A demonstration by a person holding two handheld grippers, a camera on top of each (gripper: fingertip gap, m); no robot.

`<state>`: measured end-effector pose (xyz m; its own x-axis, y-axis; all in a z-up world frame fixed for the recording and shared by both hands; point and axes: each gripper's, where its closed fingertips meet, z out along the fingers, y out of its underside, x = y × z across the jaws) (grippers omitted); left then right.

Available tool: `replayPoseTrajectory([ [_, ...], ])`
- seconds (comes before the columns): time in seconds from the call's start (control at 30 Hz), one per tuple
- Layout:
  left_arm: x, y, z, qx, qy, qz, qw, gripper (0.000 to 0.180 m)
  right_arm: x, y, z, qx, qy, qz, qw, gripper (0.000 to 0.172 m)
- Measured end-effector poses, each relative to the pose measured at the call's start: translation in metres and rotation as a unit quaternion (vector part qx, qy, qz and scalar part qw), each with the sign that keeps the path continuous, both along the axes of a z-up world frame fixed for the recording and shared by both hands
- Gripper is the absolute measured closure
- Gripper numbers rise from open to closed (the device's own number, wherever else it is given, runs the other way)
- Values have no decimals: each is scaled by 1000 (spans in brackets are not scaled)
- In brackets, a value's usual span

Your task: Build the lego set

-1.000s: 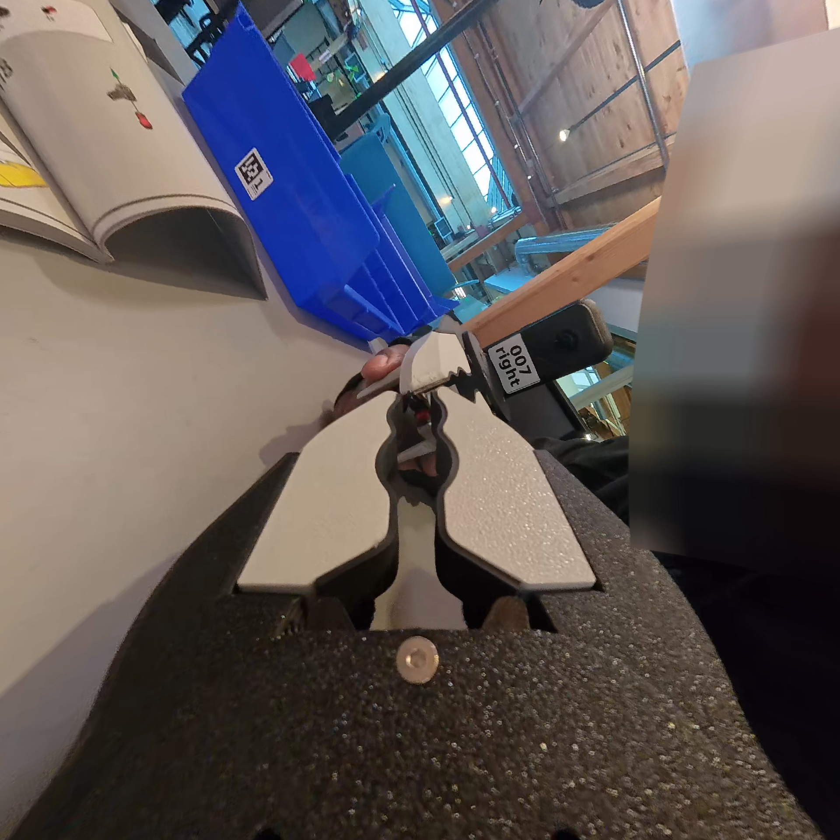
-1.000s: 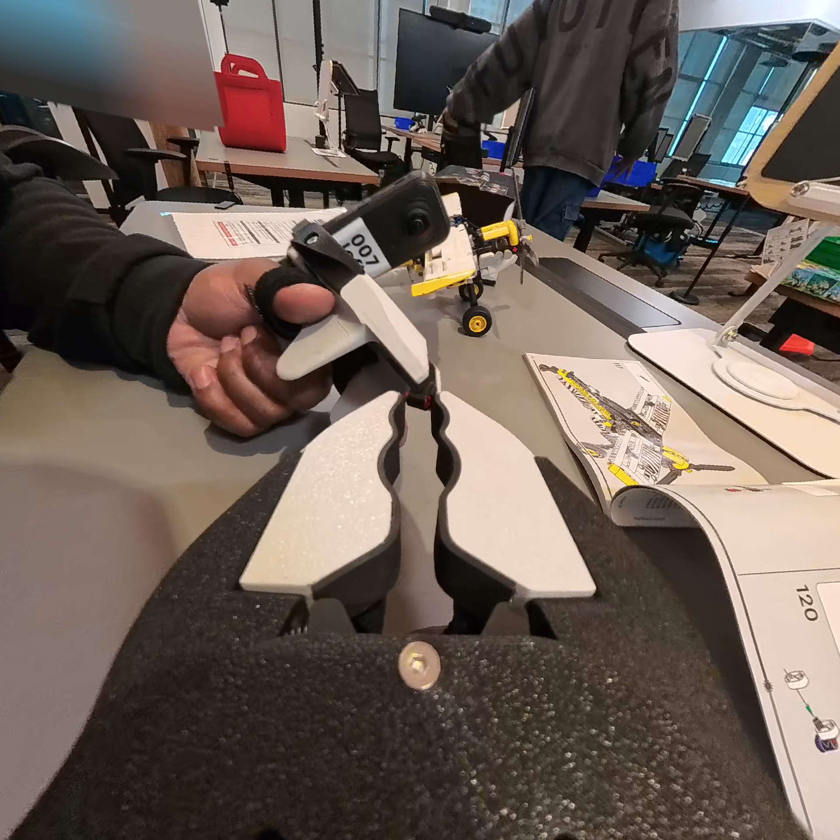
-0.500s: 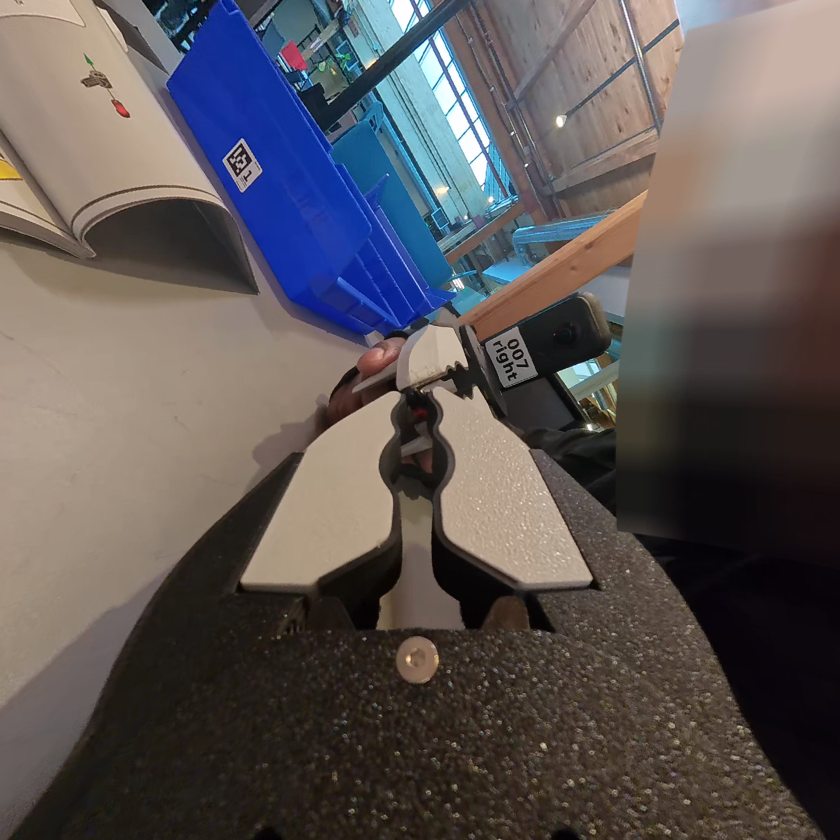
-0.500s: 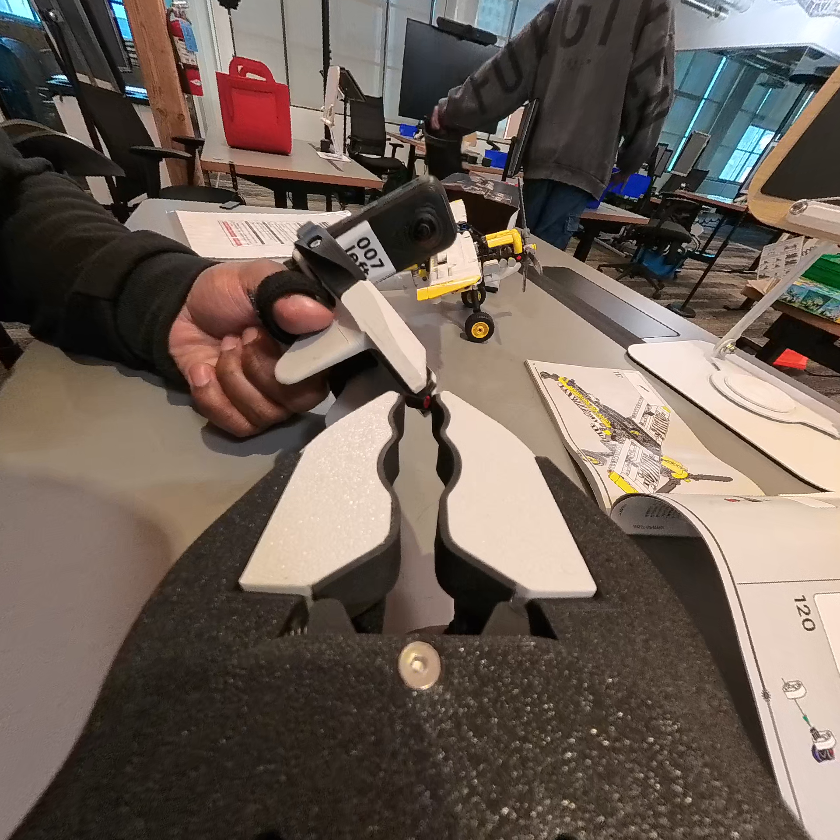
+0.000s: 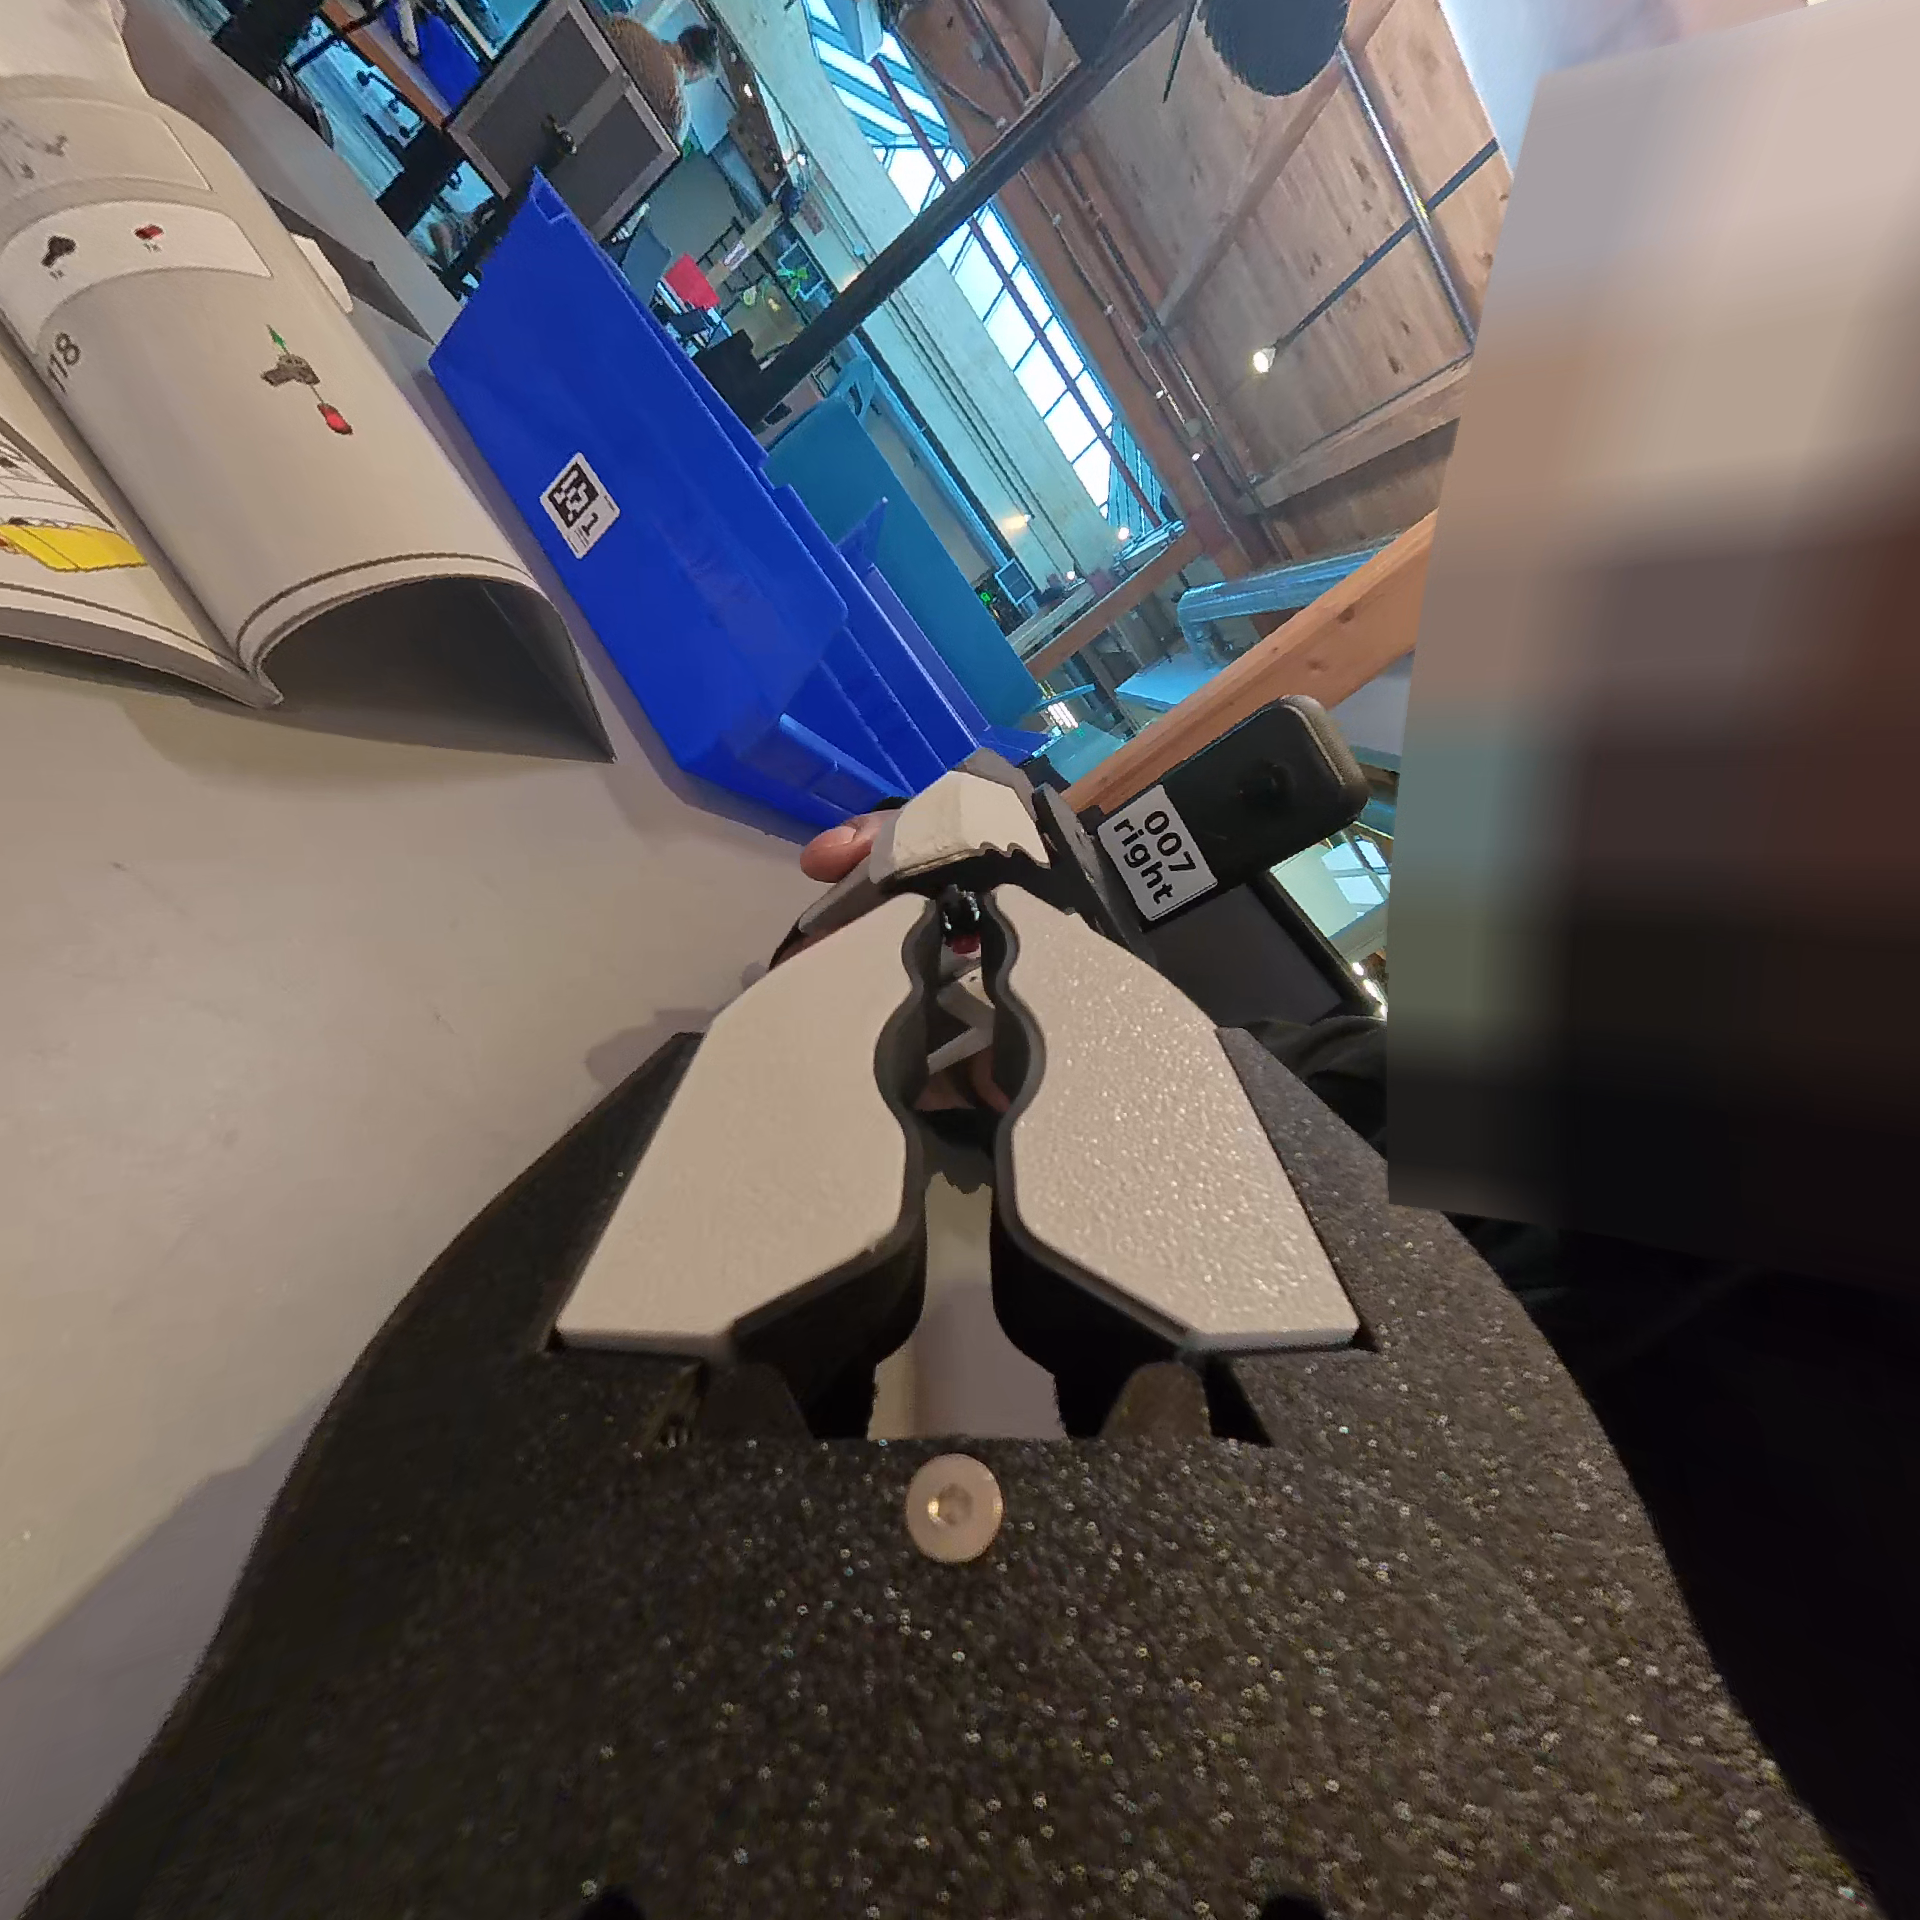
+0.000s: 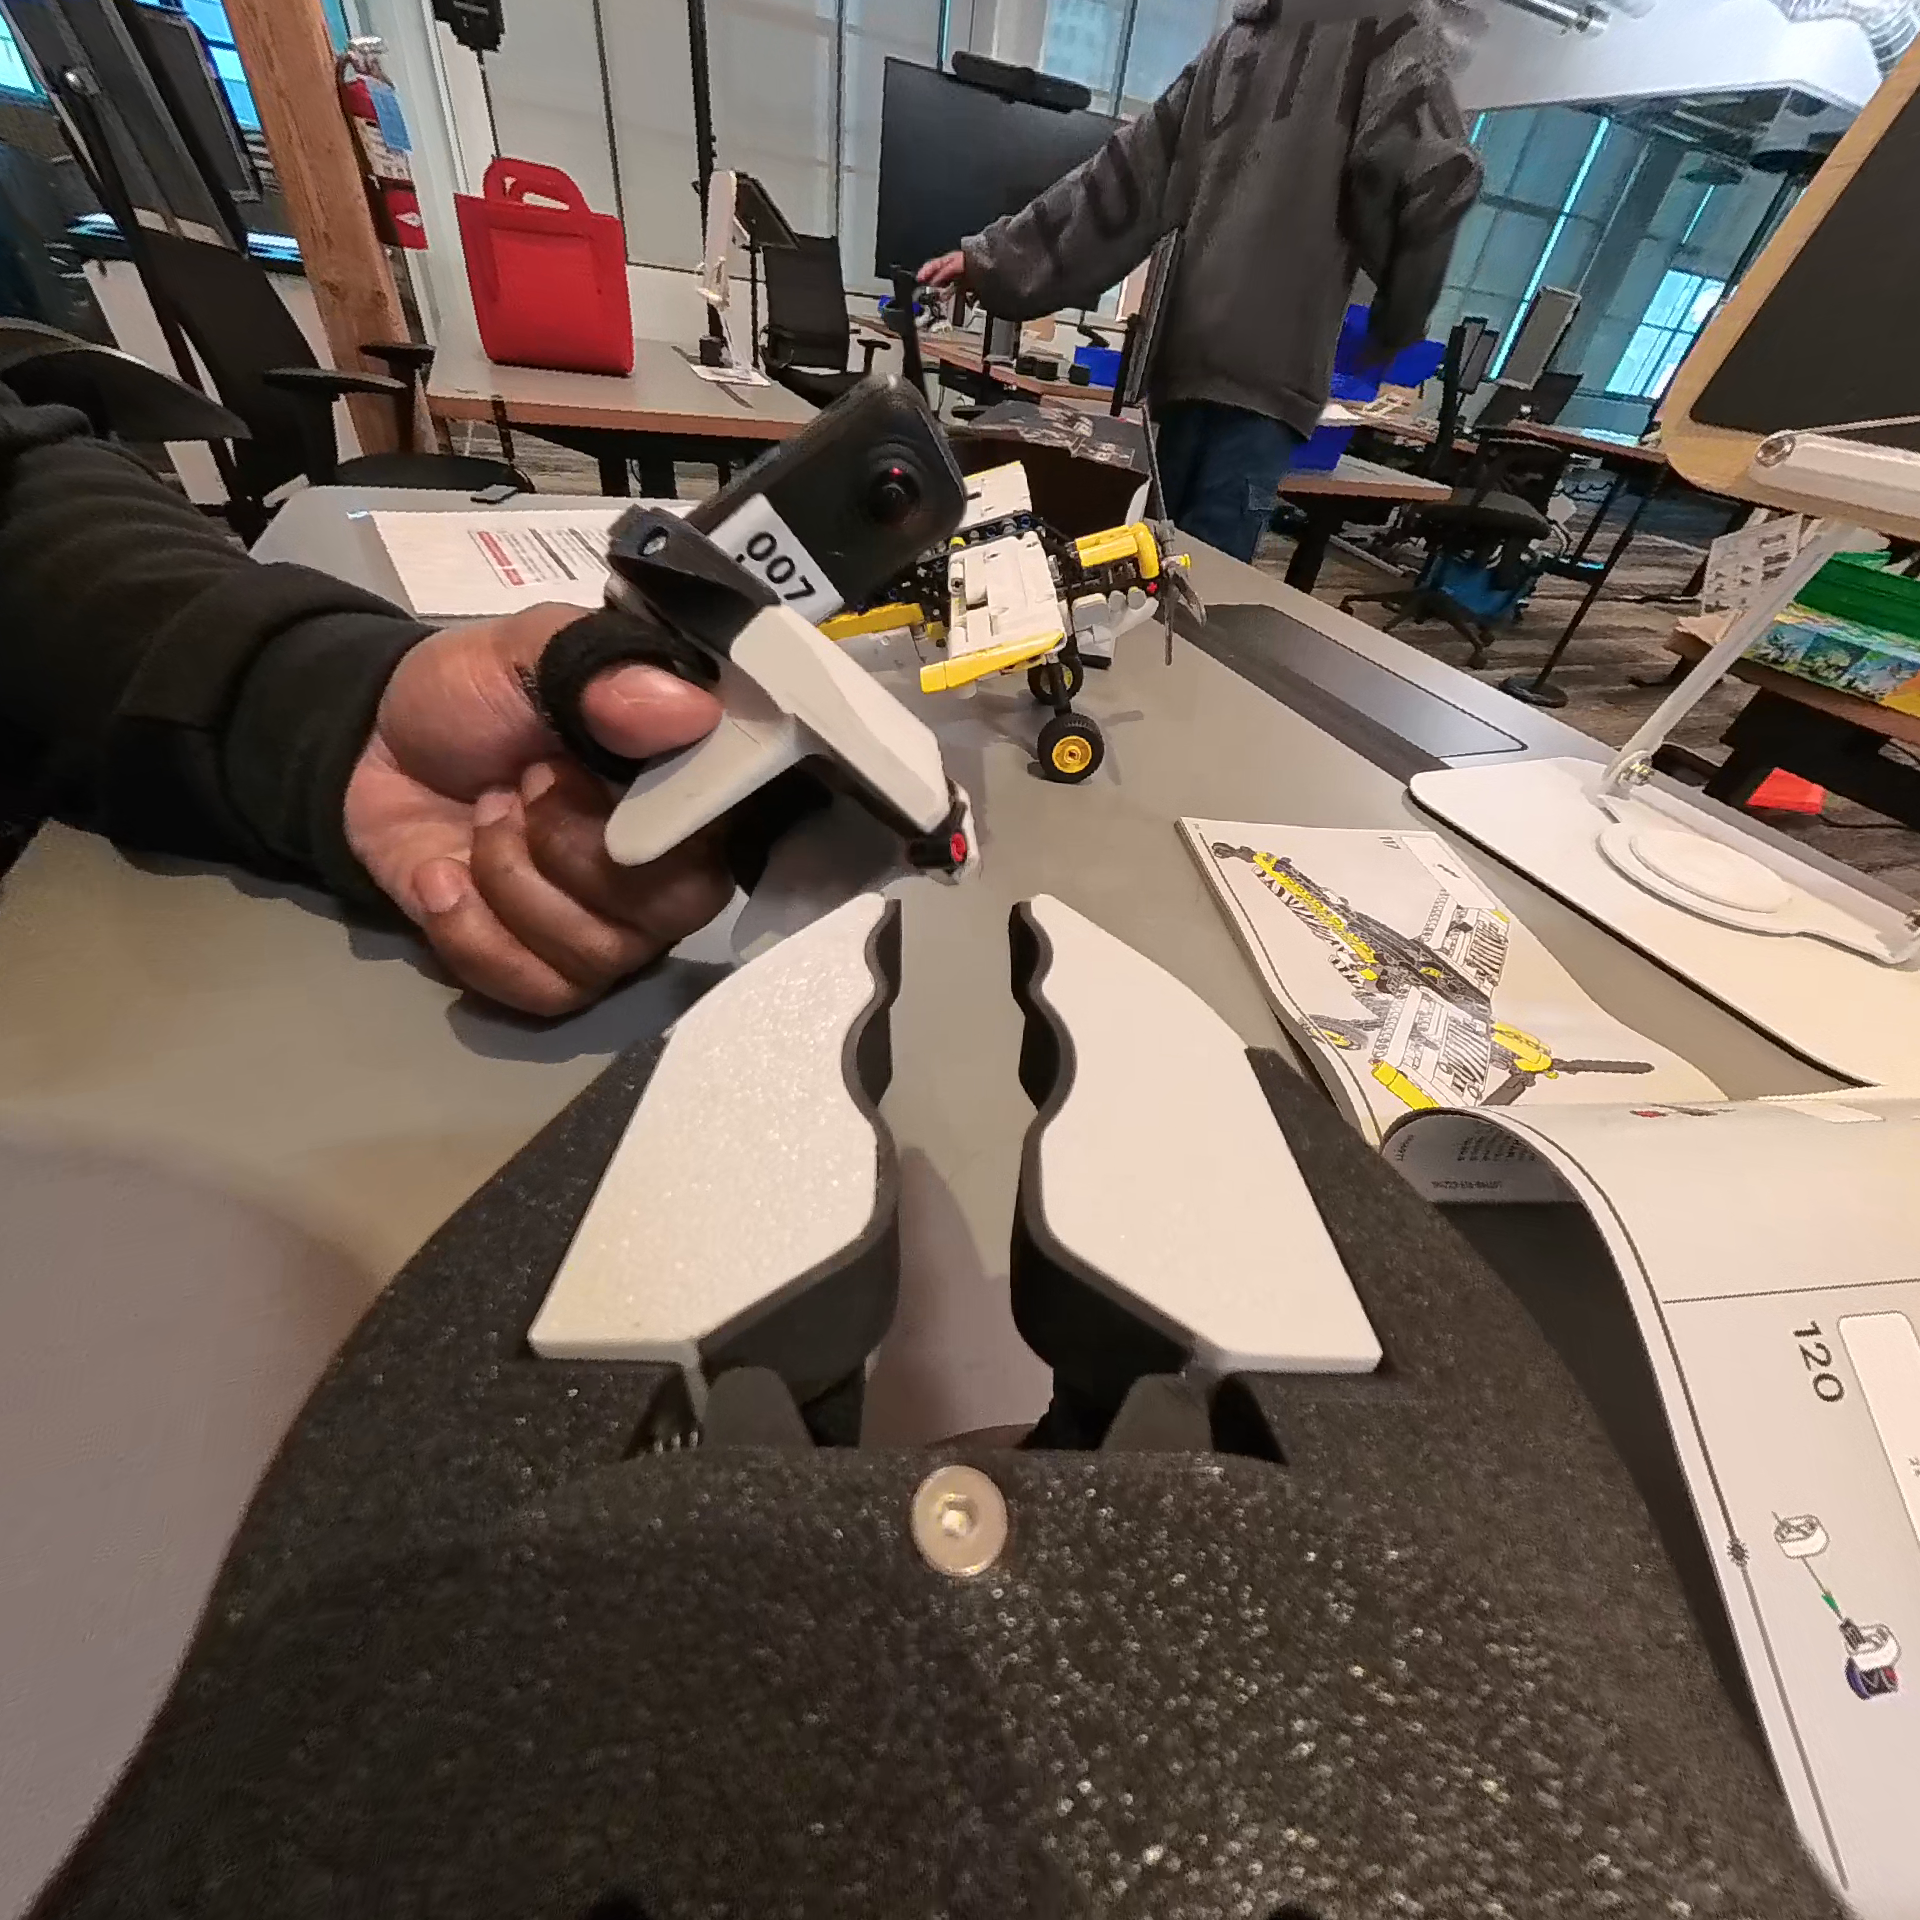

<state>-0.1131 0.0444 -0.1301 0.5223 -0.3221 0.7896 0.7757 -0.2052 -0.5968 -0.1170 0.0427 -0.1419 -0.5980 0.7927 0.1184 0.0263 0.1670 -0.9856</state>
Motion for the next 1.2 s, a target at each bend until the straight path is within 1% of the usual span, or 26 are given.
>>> replayPoseTrajectory([
  [0.27, 0, -1, 1, 3, -2, 0, 1000, 174, 3, 2, -2, -1, -19, -2, 1000, 152],
  [0.37, 1, -2, 1, 4, 4, -1, 1000, 173, 9, 5, 2, 19, -37, 2, 999, 152],
  [0.43, 2, -2, 1, 3, 12, 0, 1000, 173, 16, 15, 6, 38, -56, -2, 998, 152],
  [0.5, 4, -1, 0, 2, 23, 1, 1000, 173, 28, 38, 17, 53, -74, -15, 996, 152],
  [0.53, 5, -1, 0, 1, 28, 1, 1000, 173, 36, 56, 26, 63, -82, -27, 994, 152],
  [0.6, 7, -1, -1, 0, 36, 1, 999, 173, 51, 104, 47, 89, -94, -70, 989, 152],
  [0.67, 8, -1, -1, -1, 41, -2, 999, 173, 63, 160, 65, 132, -116, -121, 977, 152],
  [0.73, 9, -1, -1, -1, 43, -5, 999, 173, 71, 215, 74, 186, -146, -169, 957, 152],
  [0.8, 10, 0, -1, -1, 44, -5, 999, 173, 74, 255, 75, 212, -172, -199, 941, 153],
  [0.9, 9, 1, -1, 0, 49, -2, 999, 173, 75, 283, 64, 229, -209, -204, 928, 153],
  [1.03, 9, 1, -1, 2, 55, 2, 998, 173, 75, 302, 49, 252, -227, -211, 917, 153],
  [1.2, 8, 2, -1, 2, 63, 3, 998, 173, 79, 326, 43, 252, -246, -221, 909, 153],
])
